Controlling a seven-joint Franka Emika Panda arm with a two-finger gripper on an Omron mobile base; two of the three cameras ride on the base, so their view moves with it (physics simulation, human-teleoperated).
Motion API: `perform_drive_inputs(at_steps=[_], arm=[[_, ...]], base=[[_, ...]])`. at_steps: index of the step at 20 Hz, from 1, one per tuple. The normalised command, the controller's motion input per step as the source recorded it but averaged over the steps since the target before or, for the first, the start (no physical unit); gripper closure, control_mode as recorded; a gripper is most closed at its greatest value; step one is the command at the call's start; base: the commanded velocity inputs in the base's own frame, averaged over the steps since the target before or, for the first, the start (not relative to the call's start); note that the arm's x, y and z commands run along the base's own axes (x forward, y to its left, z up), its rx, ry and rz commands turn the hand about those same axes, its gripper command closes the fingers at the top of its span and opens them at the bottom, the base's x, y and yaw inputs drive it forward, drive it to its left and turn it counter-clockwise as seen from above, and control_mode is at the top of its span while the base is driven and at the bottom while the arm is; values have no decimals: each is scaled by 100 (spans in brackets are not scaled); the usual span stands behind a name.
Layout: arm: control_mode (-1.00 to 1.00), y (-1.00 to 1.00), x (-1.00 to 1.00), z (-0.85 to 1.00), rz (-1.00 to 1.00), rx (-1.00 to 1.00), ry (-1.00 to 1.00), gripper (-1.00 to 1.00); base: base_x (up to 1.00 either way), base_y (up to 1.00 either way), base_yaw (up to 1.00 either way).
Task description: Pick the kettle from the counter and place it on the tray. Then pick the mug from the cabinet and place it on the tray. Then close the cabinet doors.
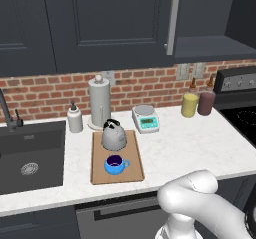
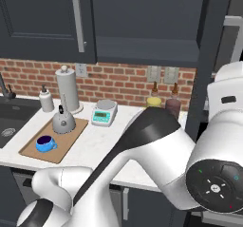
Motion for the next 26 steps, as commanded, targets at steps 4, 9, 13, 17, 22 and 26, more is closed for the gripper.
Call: perform_drive_inputs(at_steps=[4,9,13,17,22,26], arm=[[-100,42,56,-1,8,-7,0,-100],[-100,39,59,0,7,-5,0,-100],[-100,50,52,-4,7,-8,0,-100],[-100,62,52,-14,6,-9,0,-100],[-100,62,65,-3,5,-7,2,-100],[-100,56,77,-3,4,-6,4,-100]], base=[[0,0,0],[0,0,0],[0,0,0],[0,0,0],[0,0,0],[0,0,0]])
